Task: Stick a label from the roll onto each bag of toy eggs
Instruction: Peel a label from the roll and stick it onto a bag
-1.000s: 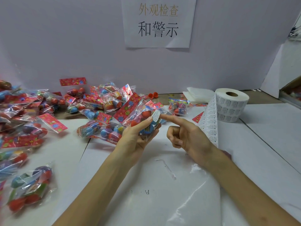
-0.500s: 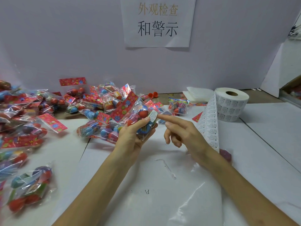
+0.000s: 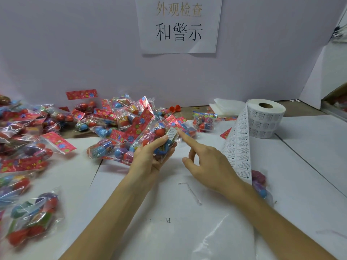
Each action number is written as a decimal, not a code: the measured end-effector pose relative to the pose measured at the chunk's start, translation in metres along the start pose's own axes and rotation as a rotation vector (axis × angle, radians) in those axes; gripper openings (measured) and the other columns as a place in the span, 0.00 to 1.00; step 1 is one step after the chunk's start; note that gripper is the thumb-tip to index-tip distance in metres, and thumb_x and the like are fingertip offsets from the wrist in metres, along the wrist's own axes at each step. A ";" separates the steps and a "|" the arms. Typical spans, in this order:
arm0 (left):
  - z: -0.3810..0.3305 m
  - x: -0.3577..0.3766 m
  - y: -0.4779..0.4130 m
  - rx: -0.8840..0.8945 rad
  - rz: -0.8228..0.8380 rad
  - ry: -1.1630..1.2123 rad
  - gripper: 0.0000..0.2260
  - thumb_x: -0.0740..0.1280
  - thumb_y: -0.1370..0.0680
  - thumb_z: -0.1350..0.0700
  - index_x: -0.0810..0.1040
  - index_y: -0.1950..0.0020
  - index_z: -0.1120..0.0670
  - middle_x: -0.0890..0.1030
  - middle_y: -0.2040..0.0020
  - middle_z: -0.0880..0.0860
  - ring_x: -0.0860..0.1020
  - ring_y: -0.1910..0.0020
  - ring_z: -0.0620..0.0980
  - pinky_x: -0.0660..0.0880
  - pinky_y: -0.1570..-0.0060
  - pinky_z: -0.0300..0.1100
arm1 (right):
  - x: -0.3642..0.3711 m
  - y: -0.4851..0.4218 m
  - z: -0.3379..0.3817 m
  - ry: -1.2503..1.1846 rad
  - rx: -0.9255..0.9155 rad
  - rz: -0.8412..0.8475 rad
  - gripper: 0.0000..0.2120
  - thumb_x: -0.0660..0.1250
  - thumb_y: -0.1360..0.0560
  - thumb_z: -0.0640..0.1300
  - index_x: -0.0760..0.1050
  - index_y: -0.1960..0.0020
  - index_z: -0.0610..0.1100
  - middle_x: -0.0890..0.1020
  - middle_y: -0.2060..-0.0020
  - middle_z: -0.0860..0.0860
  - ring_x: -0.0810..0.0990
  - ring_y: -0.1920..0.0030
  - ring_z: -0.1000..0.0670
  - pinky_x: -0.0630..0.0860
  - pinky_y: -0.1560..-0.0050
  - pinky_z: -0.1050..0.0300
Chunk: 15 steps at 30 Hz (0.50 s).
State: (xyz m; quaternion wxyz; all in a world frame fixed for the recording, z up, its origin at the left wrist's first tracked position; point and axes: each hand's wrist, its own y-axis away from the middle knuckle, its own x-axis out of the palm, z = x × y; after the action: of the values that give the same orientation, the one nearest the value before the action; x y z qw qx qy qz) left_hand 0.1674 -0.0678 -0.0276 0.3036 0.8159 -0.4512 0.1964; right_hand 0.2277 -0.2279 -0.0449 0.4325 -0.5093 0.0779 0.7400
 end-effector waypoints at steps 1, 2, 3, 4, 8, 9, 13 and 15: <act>0.000 0.000 0.000 -0.005 0.004 0.005 0.08 0.76 0.27 0.62 0.83 0.49 0.60 0.88 0.53 0.60 0.87 0.52 0.59 0.84 0.64 0.41 | 0.000 0.000 0.000 -0.006 0.009 0.004 0.37 0.63 0.20 0.52 0.45 0.21 0.70 0.80 0.58 0.57 0.72 0.66 0.57 0.73 0.57 0.54; 0.000 0.001 0.001 -0.008 0.007 0.010 0.10 0.76 0.27 0.62 0.82 0.47 0.60 0.88 0.52 0.60 0.87 0.52 0.59 0.84 0.65 0.41 | 0.000 -0.001 -0.001 -0.020 0.023 0.001 0.37 0.63 0.20 0.51 0.45 0.21 0.69 0.80 0.58 0.57 0.73 0.67 0.57 0.73 0.57 0.54; 0.000 0.001 0.001 -0.009 0.010 0.014 0.12 0.76 0.28 0.62 0.82 0.46 0.61 0.87 0.51 0.61 0.87 0.52 0.59 0.84 0.64 0.41 | -0.001 -0.002 -0.002 -0.048 0.043 -0.015 0.38 0.64 0.20 0.51 0.46 0.20 0.68 0.80 0.59 0.58 0.73 0.68 0.57 0.73 0.58 0.54; 0.000 0.001 0.001 -0.005 0.015 0.017 0.14 0.77 0.30 0.62 0.82 0.46 0.61 0.87 0.50 0.61 0.87 0.53 0.59 0.84 0.64 0.41 | -0.003 -0.003 -0.004 -0.090 0.060 -0.044 0.37 0.65 0.20 0.49 0.48 0.20 0.66 0.80 0.59 0.58 0.73 0.69 0.57 0.73 0.58 0.55; 0.000 0.002 0.002 0.024 0.038 0.013 0.19 0.77 0.34 0.60 0.81 0.43 0.60 0.87 0.50 0.60 0.87 0.53 0.58 0.83 0.65 0.41 | -0.008 -0.002 -0.005 -0.243 -0.034 -0.131 0.35 0.65 0.21 0.44 0.55 0.20 0.64 0.78 0.62 0.58 0.74 0.71 0.53 0.71 0.64 0.63; 0.000 0.002 0.002 0.033 0.043 0.008 0.21 0.77 0.34 0.60 0.81 0.42 0.60 0.87 0.50 0.59 0.87 0.53 0.58 0.83 0.65 0.40 | -0.009 -0.001 -0.003 -0.244 -0.081 -0.115 0.35 0.64 0.21 0.44 0.55 0.20 0.65 0.78 0.62 0.58 0.73 0.71 0.51 0.71 0.64 0.64; 0.000 0.000 0.003 0.079 0.105 -0.044 0.21 0.76 0.35 0.58 0.82 0.44 0.59 0.88 0.55 0.56 0.88 0.54 0.56 0.83 0.63 0.40 | -0.007 0.000 0.000 -0.104 -0.152 -0.001 0.35 0.64 0.21 0.45 0.55 0.21 0.67 0.78 0.60 0.58 0.73 0.66 0.58 0.68 0.62 0.63; 0.001 0.000 0.004 0.095 0.139 -0.067 0.22 0.76 0.35 0.57 0.82 0.41 0.60 0.88 0.53 0.56 0.88 0.53 0.56 0.83 0.61 0.40 | -0.006 0.001 -0.001 -0.054 -0.138 0.020 0.35 0.64 0.21 0.45 0.54 0.21 0.69 0.78 0.59 0.58 0.72 0.64 0.63 0.66 0.62 0.63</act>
State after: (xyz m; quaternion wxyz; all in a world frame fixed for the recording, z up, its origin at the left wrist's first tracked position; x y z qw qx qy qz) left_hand 0.1639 -0.0704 -0.0269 0.2352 0.8023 -0.5066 0.2107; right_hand 0.2289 -0.2322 -0.0410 0.3910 -0.5168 0.0202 0.7613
